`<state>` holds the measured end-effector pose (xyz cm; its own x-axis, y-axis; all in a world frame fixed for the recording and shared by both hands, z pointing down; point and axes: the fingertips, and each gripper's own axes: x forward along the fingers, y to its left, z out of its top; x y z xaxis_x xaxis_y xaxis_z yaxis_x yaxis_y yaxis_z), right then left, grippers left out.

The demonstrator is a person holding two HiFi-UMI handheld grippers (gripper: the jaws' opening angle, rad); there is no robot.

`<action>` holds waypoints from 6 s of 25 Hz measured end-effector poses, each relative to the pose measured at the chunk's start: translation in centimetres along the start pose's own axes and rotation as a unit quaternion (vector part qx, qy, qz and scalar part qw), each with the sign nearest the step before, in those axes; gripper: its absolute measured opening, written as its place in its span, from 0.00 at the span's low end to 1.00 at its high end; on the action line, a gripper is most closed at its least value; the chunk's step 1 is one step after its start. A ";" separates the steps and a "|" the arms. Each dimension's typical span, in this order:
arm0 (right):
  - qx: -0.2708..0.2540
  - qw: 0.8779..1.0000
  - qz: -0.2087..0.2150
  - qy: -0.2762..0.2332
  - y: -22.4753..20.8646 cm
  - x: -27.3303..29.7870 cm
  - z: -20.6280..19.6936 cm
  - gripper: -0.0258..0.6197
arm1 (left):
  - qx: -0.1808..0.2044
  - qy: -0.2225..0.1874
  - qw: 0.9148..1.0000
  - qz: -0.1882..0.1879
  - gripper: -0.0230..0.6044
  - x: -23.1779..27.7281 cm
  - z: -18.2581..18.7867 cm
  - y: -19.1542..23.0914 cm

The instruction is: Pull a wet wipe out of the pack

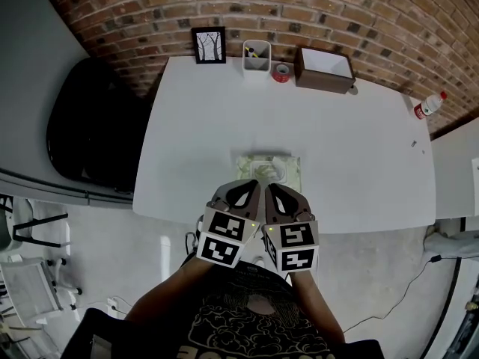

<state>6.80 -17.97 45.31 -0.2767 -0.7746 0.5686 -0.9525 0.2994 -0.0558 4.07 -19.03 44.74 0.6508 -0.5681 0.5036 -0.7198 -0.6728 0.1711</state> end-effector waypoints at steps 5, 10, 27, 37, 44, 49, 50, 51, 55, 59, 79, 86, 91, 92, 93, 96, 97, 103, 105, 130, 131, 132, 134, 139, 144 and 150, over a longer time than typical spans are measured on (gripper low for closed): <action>0.003 1.000 -0.014 0.021 -0.5 1.9 -0.4 0.07 | 0.007 0.011 1.000 -0.016 0.05 1.4 -0.3 1.0; 0.010 0.999 -0.026 0.046 -0.9 3.5 -1.0 0.07 | 0.009 0.022 0.999 -0.033 0.06 2.5 -0.5 1.8; 0.011 0.994 -0.057 0.094 -2.0 6.5 -2.1 0.14 | -0.001 0.039 0.997 -0.060 0.05 4.7 -0.8 4.2; 0.049 0.992 -0.059 0.103 -2.6 6.9 -2.5 0.14 | -0.002 0.038 0.997 -0.064 0.06 5.2 -0.5 4.3; 0.094 0.989 -0.056 0.094 -3.2 6.9 -3.0 0.14 | -0.004 0.038 0.997 -0.061 0.06 5.2 -0.6 4.4; 0.112 0.988 -0.053 0.089 -3.3 7.1 -3.1 0.13 | -0.005 0.038 0.998 -0.058 0.05 5.2 -0.7 4.4; 0.113 0.988 -0.053 0.088 -3.4 7.1 -3.1 0.12 | -0.004 0.037 0.998 -0.057 0.05 5.1 -0.7 4.4; 0.113 0.988 -0.054 0.087 -3.4 7.1 -3.2 0.11 | -0.004 0.037 0.998 -0.057 0.05 5.1 -0.6 4.3; 0.107 0.989 -0.053 0.088 -3.4 7.2 -3.1 0.09 | -0.002 0.036 0.998 -0.055 0.06 5.1 -0.5 4.1; 0.109 0.989 -0.051 0.086 -3.4 7.2 -3.2 0.07 | -0.001 0.035 0.998 -0.053 0.05 5.0 -0.4 4.0; 0.128 0.991 -0.018 0.018 -3.5 5.5 -0.3 0.07 | 0.008 0.013 1.000 -0.026 0.06 3.8 1.1 3.5; 0.115 0.993 -0.010 -0.001 -3.6 4.6 0.9 0.07 | 0.009 0.004 1.000 -0.021 0.06 3.7 1.5 2.8; 0.108 0.994 -0.006 -0.011 -3.5 3.8 1.6 0.07 | 0.009 -0.002 1.000 -0.016 0.05 3.3 1.9 2.4; 0.108 0.994 -0.005 -0.014 -3.5 3.6 1.8 0.07 | 0.009 -0.002 1.000 -0.014 0.05 3.2 1.9 2.3; 0.108 0.994 -0.004 -0.017 -3.4 3.5 1.9 0.07 | 0.008 -0.003 1.000 -0.013 0.05 3.0 1.9 2.2; 0.104 0.994 -0.001 -0.026 -3.4 2.9 2.2 0.07 | 0.008 -0.006 1.000 -0.007 0.05 2.7 1.8 2.0; 0.103 0.994 0.000 -0.028 -3.4 2.8 2.3 0.07 | 0.007 -0.007 1.000 -0.005 0.05 2.6 1.8 1.9; 0.082 0.995 0.003 -0.051 -3.1 1.6 3.3 0.07 | 0.007 -0.018 1.000 0.004 0.05 1.7 1.8 1.2; 0.078 0.995 0.007 -0.055 -2.9 1.3 3.5 0.07 | 0.007 -0.021 1.000 0.008 0.06 1.4 1.9 1.0; 0.049 0.995 0.032 -0.086 -1.4 -4.3 2.8 0.07 | 0.008 -0.045 0.998 0.037 0.05 -1.9 1.2 -3.1; 0.049 0.995 0.033 -0.086 -1.3 -4.5 2.7 0.07 | 0.007 -0.046 0.998 0.038 0.05 -2.0 1.2 -3.2; 0.049 0.995 0.035 -0.085 -1.2 -4.7 2.5 0.07 | 0.006 -0.047 0.998 0.040 0.06 -2.1 1.1 -3.3; 0.047 0.995 0.037 -0.084 -1.1 -5.2 2.2 0.07 | 0.004 -0.049 0.998 0.044 0.05 -2.4 1.0 -3.6; 0.039 0.995 0.041 -0.084 -0.8 -6.5 1.3 0.07 | 0.001 -0.054 0.997 0.049 0.05 -3.1 0.6 -4.9; 0.030 0.995 0.045 -0.085 -0.4 -8.0 0.5 0.07 | -0.001 -0.058 0.997 0.056 0.06 -3.9 0.0 -6.3; 0.014 0.995 0.050 -0.083 0.0 -9.4 -0.7 0.07 | -0.001 -0.067 0.996 0.065 0.06 -4.7 -0.5 -7.7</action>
<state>9.45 -10.29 40.54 -0.3856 -0.8232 0.4166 -0.9215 0.3659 -0.1300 6.42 -10.95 41.49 0.5791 -0.7078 0.4045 -0.7998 -0.5895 0.1133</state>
